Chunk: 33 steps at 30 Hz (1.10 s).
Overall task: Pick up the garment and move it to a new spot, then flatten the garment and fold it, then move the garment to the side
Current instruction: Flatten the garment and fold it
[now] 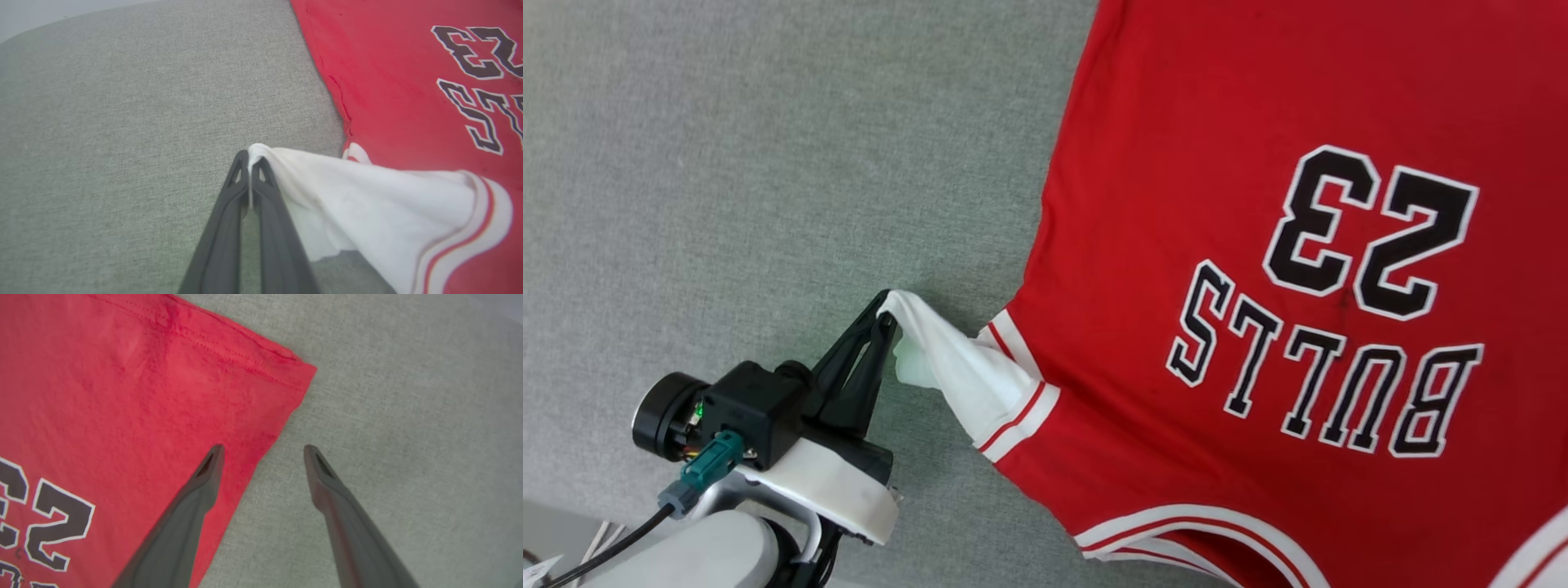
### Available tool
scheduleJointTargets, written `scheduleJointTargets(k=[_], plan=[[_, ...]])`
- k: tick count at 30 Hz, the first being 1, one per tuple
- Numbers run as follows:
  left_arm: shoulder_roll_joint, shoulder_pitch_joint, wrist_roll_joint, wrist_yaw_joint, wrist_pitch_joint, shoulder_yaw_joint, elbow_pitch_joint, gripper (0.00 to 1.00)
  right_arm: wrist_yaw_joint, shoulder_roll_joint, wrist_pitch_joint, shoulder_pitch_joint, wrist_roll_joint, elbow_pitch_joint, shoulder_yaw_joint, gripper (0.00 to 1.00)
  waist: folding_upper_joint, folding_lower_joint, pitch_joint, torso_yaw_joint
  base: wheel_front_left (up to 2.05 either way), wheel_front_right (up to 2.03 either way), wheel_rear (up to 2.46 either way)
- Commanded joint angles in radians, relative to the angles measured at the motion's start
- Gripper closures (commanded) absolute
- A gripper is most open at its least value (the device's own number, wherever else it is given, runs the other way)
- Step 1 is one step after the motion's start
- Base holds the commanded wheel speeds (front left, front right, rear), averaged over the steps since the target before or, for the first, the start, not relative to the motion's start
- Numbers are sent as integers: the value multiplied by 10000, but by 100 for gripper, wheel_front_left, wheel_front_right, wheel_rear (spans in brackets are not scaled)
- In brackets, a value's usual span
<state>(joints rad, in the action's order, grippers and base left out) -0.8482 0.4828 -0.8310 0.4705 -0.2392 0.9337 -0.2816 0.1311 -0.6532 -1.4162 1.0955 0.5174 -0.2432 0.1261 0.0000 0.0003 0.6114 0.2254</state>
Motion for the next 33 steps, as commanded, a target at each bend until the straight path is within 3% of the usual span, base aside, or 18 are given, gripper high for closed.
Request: scheduleJointTargets(k=[1, 11, 12, 23, 33], plan=[[44, 216, 126, 83, 37, -12, -111, 100, -7, 158, 54, -114, -158, -173, -132, 0, 0, -3, 431, 321, 0, 0, 0], [325, 440, 328, 154, 25, 49, -206, 100, -7, 373, 513, -1846, -257, -683, -103, 0, 0, -3, 855, 556, 0, 0, 0], [370, 414, 305, 162, 3, 20, -182, 100, -7, 329, 674, -1868, -196, -518, 6, 100, 0, -3, 820, 543, 0, 0, 0], [221, -238, 142, 369, -85, -41, -98, 100, -7, -463, 2144, -1208, 285, 231, 429, 100, 0, -3, -773, -126, 0, 0, 0], [-187, -986, -169, 858, 32, -48, -515, 100, -9, -2474, 2854, -3411, 2027, 2666, 1361, 100, 0, -3, -2122, -1060, 0, 0, 0]])
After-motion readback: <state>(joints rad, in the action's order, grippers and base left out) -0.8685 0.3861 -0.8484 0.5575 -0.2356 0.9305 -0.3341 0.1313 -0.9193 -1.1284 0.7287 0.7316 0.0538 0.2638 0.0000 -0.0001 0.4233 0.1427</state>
